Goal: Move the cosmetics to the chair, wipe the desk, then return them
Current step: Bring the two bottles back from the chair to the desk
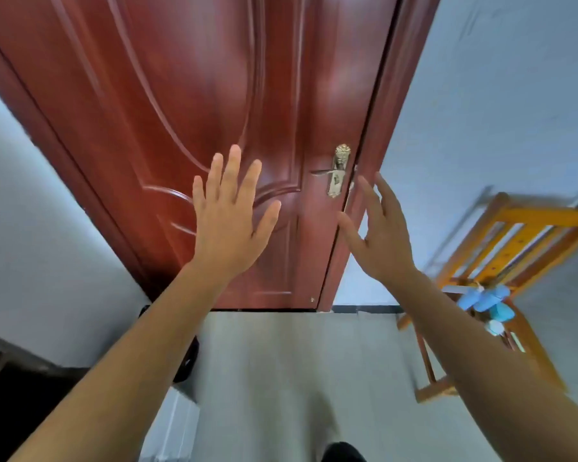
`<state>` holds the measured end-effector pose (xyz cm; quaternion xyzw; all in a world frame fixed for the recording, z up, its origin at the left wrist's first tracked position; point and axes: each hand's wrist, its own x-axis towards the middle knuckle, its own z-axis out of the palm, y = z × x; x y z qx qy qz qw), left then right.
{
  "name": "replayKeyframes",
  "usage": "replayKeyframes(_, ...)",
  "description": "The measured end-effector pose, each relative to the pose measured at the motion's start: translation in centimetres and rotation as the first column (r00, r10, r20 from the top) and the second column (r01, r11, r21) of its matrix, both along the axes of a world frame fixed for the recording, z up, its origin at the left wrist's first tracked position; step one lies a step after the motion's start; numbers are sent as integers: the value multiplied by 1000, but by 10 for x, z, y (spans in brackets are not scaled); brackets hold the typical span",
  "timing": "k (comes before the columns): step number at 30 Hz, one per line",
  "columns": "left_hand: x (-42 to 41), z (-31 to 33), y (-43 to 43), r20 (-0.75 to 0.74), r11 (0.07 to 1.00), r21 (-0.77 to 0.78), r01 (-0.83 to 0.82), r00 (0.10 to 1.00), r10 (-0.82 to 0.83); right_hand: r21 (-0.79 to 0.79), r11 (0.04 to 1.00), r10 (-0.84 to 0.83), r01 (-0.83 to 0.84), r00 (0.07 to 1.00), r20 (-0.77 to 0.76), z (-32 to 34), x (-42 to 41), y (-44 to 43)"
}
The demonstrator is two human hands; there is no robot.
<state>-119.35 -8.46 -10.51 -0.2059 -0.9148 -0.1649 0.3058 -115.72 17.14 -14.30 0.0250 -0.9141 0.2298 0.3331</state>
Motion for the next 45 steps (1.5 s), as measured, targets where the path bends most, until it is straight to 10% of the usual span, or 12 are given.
replayKeyframes(19, 98, -38, 523, 230, 908, 44, 416, 881, -414, -113, 848, -489, 518, 846, 212, -26, 186, 490)
replayKeyframes(39, -9, -225, 731, 674, 866, -118, 486, 680, -289, -48, 771, -433, 634, 578, 692, -194, 95, 672)
replayKeyframes(45, -20, -303, 758, 748, 931, -51, 361, 632, -205, -187, 825, -261, 533, 653, 711, -283, 62, 696)
